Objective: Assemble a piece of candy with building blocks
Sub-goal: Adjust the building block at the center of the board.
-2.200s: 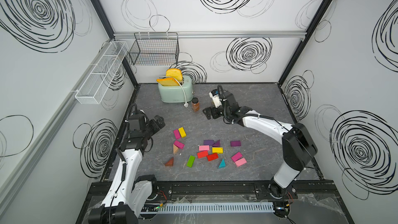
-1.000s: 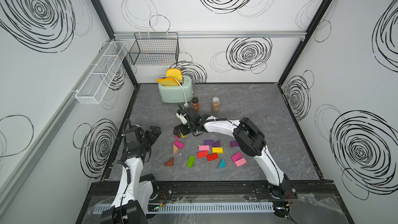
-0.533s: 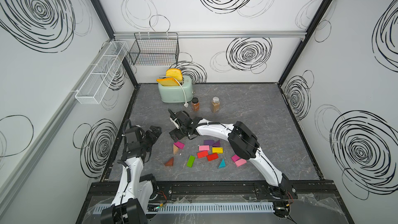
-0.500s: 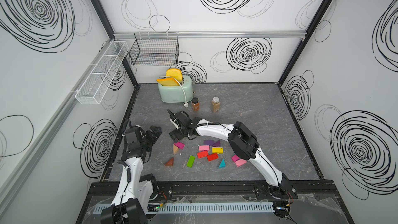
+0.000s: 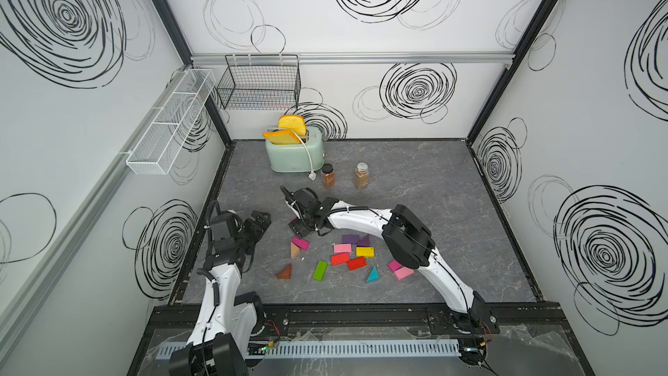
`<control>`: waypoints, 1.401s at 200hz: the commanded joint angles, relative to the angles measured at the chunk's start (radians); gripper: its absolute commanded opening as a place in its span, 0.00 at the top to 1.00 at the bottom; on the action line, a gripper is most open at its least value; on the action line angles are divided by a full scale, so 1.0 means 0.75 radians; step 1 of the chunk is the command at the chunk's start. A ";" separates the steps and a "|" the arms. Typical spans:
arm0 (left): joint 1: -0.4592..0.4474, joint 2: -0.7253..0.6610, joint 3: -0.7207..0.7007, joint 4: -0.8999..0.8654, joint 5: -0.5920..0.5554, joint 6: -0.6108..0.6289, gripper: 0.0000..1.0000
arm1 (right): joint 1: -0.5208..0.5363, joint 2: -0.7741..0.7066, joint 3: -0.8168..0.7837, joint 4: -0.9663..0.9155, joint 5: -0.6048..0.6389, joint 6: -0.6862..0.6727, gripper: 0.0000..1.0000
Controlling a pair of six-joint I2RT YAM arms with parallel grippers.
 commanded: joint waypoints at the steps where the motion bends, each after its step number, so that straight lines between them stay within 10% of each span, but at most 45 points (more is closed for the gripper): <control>1: 0.012 -0.014 0.010 0.026 -0.018 0.017 0.02 | -0.023 0.056 -0.020 -0.065 -0.059 0.005 0.31; 57: 0.009 0.006 0.021 0.047 -0.013 0.035 0.02 | -0.045 -0.036 -0.172 -0.065 -0.025 -0.252 0.53; 129: -0.068 0.058 0.079 0.043 -0.025 0.095 0.01 | -0.226 -0.307 -0.544 0.064 -0.170 -0.850 0.54; 185: -0.097 0.087 0.083 0.069 -0.005 0.095 0.01 | -0.272 -0.166 -0.331 -0.093 -0.389 -1.075 0.49; 280: -0.122 0.093 0.056 0.087 -0.017 0.095 0.02 | -0.371 -0.335 -0.327 0.020 -0.489 -0.944 0.01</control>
